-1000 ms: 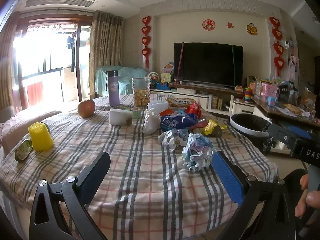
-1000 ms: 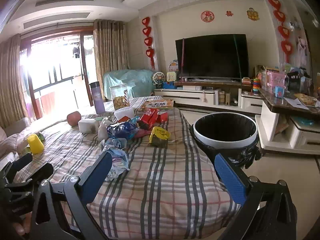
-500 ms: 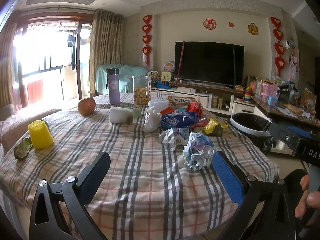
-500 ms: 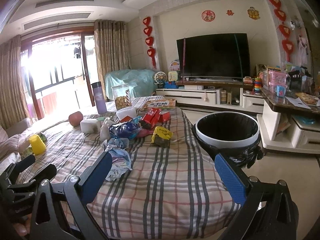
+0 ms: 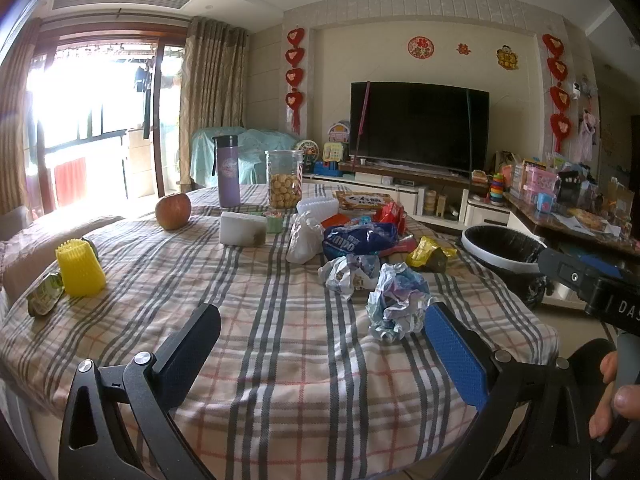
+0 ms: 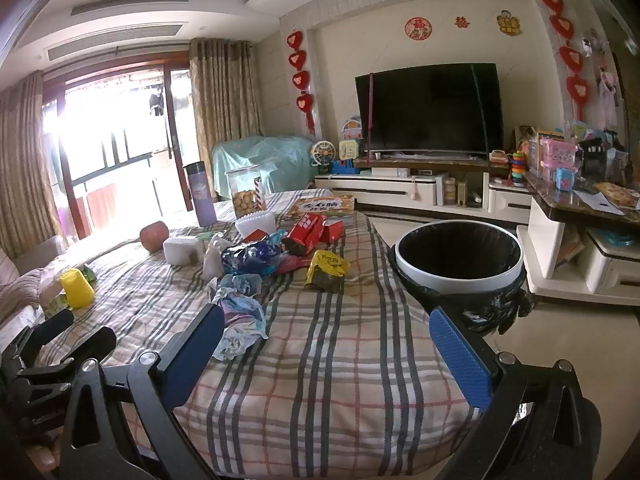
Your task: Collect trash
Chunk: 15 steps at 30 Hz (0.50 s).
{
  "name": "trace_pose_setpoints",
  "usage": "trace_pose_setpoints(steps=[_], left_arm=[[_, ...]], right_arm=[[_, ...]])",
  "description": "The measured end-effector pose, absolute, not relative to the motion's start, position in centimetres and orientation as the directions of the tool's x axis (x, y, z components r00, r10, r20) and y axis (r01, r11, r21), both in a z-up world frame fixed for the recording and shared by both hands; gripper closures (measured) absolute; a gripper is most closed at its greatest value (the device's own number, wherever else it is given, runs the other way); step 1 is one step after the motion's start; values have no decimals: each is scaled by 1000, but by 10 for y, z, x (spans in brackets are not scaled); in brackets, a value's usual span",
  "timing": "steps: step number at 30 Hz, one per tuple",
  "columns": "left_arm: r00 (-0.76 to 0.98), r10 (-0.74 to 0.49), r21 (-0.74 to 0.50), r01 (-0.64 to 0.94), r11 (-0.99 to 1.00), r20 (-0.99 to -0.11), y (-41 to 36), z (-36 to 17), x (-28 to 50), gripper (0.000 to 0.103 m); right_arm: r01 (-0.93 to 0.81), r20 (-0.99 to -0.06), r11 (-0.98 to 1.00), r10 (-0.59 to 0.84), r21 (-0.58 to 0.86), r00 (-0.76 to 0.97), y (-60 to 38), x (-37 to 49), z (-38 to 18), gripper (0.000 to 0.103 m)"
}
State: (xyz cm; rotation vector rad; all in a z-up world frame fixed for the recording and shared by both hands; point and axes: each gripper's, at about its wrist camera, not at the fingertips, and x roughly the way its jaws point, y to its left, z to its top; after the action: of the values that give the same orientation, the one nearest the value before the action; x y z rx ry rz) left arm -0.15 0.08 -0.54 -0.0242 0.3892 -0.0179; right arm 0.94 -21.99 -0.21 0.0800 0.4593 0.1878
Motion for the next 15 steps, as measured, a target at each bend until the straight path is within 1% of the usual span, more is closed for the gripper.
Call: trace_pose_setpoints(steps=[15], left_arm=[[921, -27, -28, 17, 999, -389, -1, -10, 3, 1]], right_arm=[[-163, -439, 979, 202, 124, 876, -219, 11, -4, 0]])
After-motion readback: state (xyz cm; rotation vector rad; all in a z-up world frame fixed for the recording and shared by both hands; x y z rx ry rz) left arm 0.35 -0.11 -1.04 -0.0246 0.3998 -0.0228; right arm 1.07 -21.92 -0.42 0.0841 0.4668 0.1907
